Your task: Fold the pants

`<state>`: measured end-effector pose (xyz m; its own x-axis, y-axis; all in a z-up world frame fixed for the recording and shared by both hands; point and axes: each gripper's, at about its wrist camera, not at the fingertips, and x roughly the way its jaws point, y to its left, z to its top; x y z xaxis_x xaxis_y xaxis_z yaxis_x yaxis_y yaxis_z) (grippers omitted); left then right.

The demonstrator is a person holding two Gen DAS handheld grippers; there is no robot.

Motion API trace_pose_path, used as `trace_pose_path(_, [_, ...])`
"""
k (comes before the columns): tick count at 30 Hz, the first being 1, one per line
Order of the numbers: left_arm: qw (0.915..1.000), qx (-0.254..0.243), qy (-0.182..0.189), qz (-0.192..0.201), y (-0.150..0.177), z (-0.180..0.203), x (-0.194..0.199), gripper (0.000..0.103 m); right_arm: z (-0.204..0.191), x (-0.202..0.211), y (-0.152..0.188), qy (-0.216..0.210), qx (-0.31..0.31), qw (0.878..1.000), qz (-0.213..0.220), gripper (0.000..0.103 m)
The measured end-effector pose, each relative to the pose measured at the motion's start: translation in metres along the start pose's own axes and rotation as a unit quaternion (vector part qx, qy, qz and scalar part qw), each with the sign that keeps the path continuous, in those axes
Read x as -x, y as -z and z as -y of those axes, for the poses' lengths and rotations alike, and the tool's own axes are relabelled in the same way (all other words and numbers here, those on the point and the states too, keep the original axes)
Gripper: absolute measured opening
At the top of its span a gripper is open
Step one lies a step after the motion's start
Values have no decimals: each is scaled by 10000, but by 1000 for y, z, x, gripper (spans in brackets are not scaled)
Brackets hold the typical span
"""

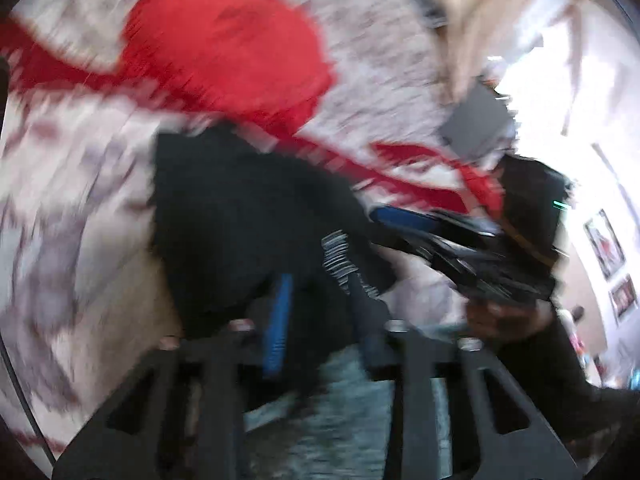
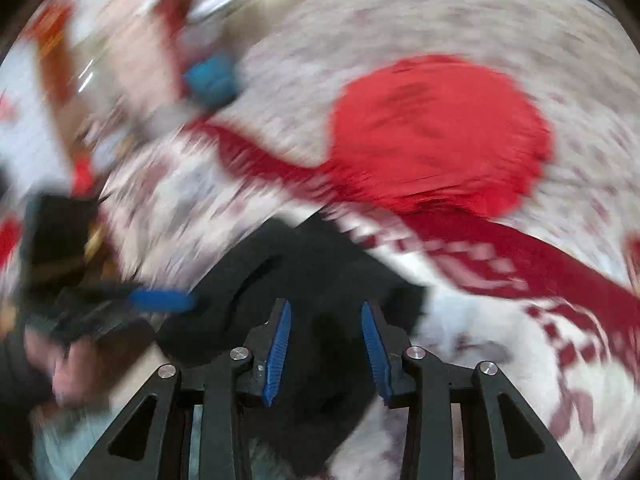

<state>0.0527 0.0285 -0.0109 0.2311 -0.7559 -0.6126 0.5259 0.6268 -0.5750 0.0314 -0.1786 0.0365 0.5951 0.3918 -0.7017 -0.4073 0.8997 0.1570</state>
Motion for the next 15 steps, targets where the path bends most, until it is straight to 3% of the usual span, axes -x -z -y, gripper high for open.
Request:
trace_pose_path(1, [9998,94,-91,-130,3,-6,-9,15,-5,-10,4,-81,137,9994,-311,31])
trace_pose_path(2, [9995,272,-61,-151,6,-12,-17,2,-8,-23,10,-127,220,9973,-683,31])
trace_pose_path(4, [9992,386,-1,-96,6,-14,-20,1,-8,-43,22,126,405,9925,-1145,31])
trace_pose_path(7, [9999,27,-107,-65,-6,6,-13,2,1,-35,18,-103,99,9947,-1023,31])
trace_pose_path(9, [9996,-220,-91,173,-21,19,0,3,7,-23,13,-261,-64,9968,-754,30])
trace_pose_path(11, [9982,-239,-132,528,-46,25,9,5,15,-2,-1,-280,-338,9990,58,30])
trace_pose_path(13, [9969,-134,-362,683,-70,17,8,14,25,3,-12,-75,-609,9966,553,30])
trace_pose_path(15, [9941,-27,-874,641,-88,9,-10,16,30,-12,-22,193,-617,9964,551,30])
